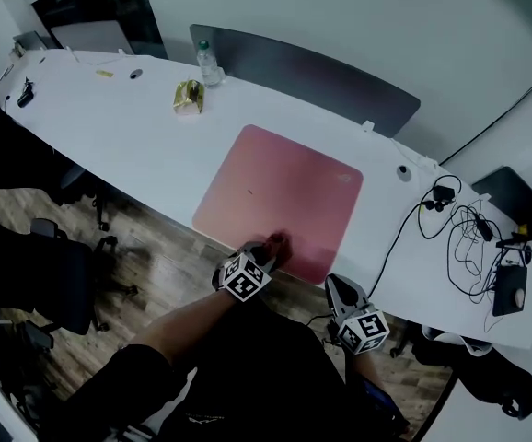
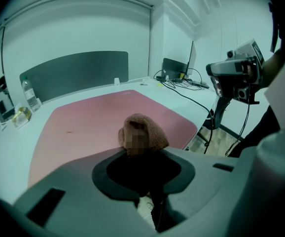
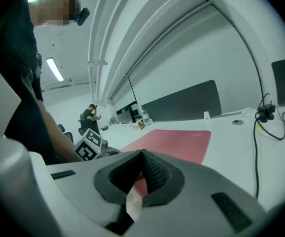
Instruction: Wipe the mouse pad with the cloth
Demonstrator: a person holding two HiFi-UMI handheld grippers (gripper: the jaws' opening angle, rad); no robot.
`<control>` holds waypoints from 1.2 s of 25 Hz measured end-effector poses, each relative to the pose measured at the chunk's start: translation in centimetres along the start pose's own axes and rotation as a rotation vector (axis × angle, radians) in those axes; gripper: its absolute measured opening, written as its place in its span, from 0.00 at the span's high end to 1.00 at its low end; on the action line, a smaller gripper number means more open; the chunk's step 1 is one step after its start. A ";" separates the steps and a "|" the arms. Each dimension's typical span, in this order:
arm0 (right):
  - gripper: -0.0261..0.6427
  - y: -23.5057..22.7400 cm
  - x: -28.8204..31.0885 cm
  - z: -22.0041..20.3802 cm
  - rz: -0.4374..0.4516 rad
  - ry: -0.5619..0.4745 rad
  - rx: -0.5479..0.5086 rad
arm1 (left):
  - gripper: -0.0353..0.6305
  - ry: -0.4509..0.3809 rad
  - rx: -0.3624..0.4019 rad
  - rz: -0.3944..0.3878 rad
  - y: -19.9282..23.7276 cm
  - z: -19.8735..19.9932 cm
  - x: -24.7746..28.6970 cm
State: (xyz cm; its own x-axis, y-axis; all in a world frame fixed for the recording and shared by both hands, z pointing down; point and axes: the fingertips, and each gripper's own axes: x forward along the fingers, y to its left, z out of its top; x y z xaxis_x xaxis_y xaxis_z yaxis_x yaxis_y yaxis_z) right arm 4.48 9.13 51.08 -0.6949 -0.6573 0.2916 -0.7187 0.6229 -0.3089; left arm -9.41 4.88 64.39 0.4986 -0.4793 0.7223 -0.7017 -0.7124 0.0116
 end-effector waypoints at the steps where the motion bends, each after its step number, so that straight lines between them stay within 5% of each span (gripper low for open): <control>1: 0.92 0.0 0.3 0.1 0.003 0.002 -0.002 | 0.81 0.001 -0.002 0.012 0.7 -0.3 -0.3; 23: 0.92 1.4 7.4 2.7 0.032 0.015 -0.020 | 0.81 0.022 -0.154 0.230 15.7 -6.6 -6.4; 30: 0.92 1.6 9.3 2.9 0.035 0.017 -0.020 | 0.81 0.013 -0.277 0.291 19.9 -8.4 -8.0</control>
State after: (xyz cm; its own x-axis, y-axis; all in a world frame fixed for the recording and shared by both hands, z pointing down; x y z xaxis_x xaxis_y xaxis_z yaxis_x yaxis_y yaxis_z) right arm -3.11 2.78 50.65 -0.7201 -0.6274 0.2965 -0.6939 0.6539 -0.3015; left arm -31.64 -1.13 64.66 0.2532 -0.6330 0.7316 -0.9242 -0.3818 -0.0105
